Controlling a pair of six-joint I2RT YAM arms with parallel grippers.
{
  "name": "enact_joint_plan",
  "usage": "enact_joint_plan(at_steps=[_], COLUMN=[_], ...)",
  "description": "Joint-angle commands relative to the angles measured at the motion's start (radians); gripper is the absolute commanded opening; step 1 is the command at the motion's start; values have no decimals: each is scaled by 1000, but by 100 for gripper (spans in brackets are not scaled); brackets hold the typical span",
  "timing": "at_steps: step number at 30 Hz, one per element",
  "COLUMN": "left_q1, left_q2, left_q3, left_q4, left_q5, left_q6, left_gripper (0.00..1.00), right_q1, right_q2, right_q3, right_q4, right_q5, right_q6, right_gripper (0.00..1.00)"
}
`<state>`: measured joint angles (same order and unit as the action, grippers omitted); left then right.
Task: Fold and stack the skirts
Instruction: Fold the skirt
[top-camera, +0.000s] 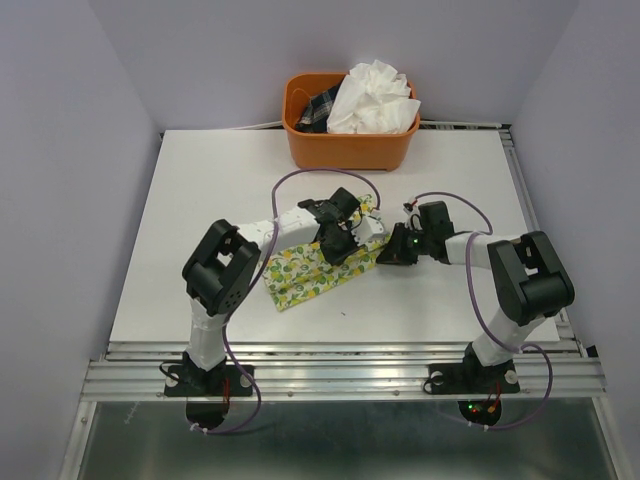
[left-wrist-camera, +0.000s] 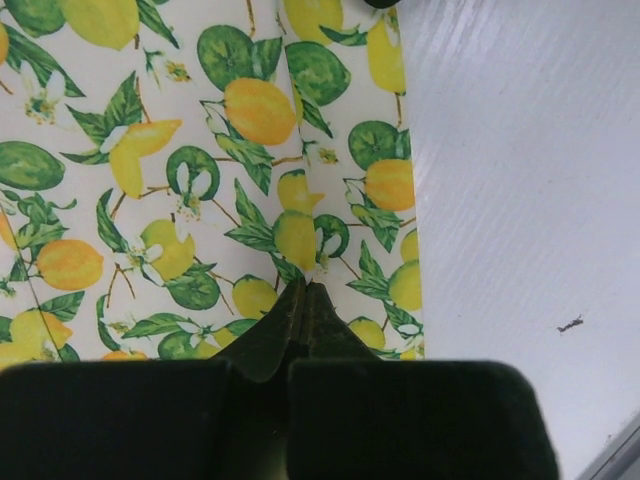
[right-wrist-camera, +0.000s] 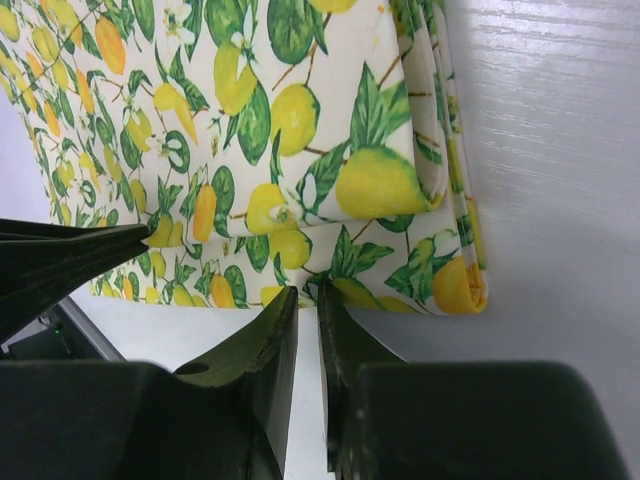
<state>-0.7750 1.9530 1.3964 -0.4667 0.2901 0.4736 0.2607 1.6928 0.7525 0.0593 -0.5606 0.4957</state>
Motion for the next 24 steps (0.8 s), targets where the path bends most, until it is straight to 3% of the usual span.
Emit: enact_joint_plan(at_steps=[1, 13, 24], left_q1=[-12, -17, -33], left_q2=[-66, -3, 32], left_q3=[56, 141, 69], left_q4=[-75, -121, -79], left_q5=[53, 99, 184], left_q6=[-29, -81, -127], left_gripper=[0, 0, 0], right_q1=[-6, -6, -6], right_q2=[-12, -51, -79], right_q3=[-24, -47, -48], right_q4=[30, 43, 30], right_q5=[-2, -1, 11], right_q6=[4, 7, -5], right_gripper=[20, 17, 18])
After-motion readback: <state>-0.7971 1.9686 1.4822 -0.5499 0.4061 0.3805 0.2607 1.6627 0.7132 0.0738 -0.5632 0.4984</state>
